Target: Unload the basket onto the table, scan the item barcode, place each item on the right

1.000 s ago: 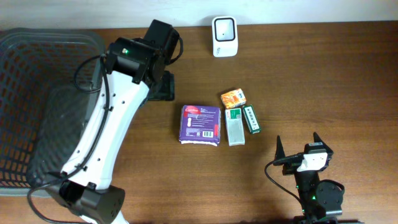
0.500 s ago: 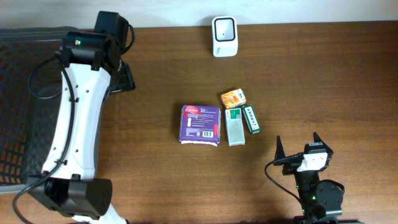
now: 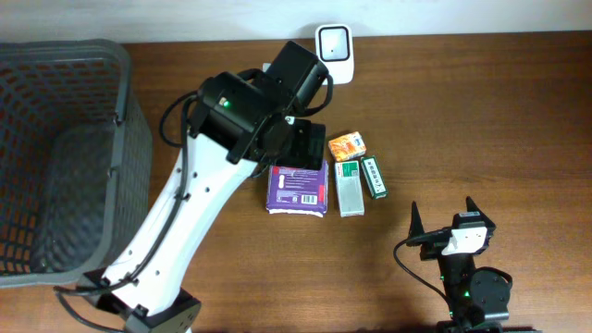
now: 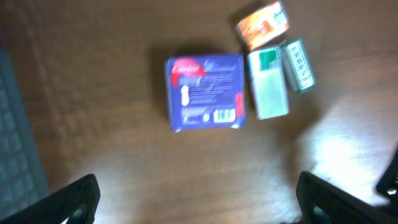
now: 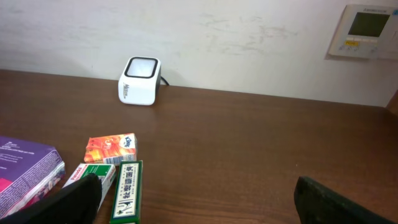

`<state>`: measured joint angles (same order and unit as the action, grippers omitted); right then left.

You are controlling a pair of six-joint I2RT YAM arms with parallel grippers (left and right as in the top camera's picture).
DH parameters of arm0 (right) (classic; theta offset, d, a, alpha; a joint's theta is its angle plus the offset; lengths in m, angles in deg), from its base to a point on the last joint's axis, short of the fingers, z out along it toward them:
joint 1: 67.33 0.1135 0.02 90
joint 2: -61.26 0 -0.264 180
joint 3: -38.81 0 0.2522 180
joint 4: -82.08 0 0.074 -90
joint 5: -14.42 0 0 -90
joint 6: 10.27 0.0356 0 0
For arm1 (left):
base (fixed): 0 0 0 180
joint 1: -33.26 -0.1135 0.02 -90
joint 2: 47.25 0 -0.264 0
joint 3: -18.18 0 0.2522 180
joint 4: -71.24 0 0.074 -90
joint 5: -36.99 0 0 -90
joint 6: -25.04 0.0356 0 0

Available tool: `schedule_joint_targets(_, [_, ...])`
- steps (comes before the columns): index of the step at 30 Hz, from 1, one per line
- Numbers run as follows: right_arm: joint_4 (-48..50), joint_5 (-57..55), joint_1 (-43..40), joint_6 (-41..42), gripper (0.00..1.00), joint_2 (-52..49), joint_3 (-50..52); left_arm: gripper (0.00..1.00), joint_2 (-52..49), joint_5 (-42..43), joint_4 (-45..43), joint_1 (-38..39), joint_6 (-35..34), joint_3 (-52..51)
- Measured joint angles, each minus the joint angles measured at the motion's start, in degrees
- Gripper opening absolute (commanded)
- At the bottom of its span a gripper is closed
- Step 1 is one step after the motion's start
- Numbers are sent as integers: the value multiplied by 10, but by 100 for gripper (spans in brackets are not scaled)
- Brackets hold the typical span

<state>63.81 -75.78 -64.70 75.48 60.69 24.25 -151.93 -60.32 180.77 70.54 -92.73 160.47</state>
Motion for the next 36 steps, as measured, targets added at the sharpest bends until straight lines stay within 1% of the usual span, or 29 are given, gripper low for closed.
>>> schedule_joint_targets(3, [0, 0, 0, 0, 98, 0, 0, 99, -3, -2, 8, 0, -6, -3])
schedule_joint_targets(8, [0, 0, 0, 0, 98, 0, 0, 99, -4, 3, 9, 0, -6, -51])
schedule_joint_targets(25, [2, 12, 0, 2, 98, 0, 0, 99, -4, 3, 5, 0, -6, -53])
schedule_joint_targets(27, [44, 122, 0, 12, 98, 0, 2, 99, -4, 3, -11, 0, -7, -54])
schedule_joint_targets(29, [148, 234, 0, 15, 99, 0, 2, 99, -5, 4, -32, 0, -8, -54])
schedule_joint_targets(30, [205, 262, 0, 15, 99, 0, 0, 99, -4, 4, -38, 0, -8, -54])
schedule_joint_targets(32, [347, 285, 0, 15, 99, -1, -2, 99, -5, 3, -61, 0, -8, -56])
schedule_joint_targets(33, [352, 286, 0, 14, 99, 0, -21, 99, -5, 3, -79, 0, -8, -56])
schedule_joint_targets(34, [265, 285, 0, 9, 99, -3, -71, 99, -5, 2, -89, 0, -8, -57])
schedule_joint_targets(35, [236, 283, 0, 8, 99, -11, -100, 99, -5, 2, -96, 0, -8, -57])
schedule_joint_targets(36, [146, 277, 0, 5, 99, -34, -167, 99, -5, 2, -98, 0, -8, -57])
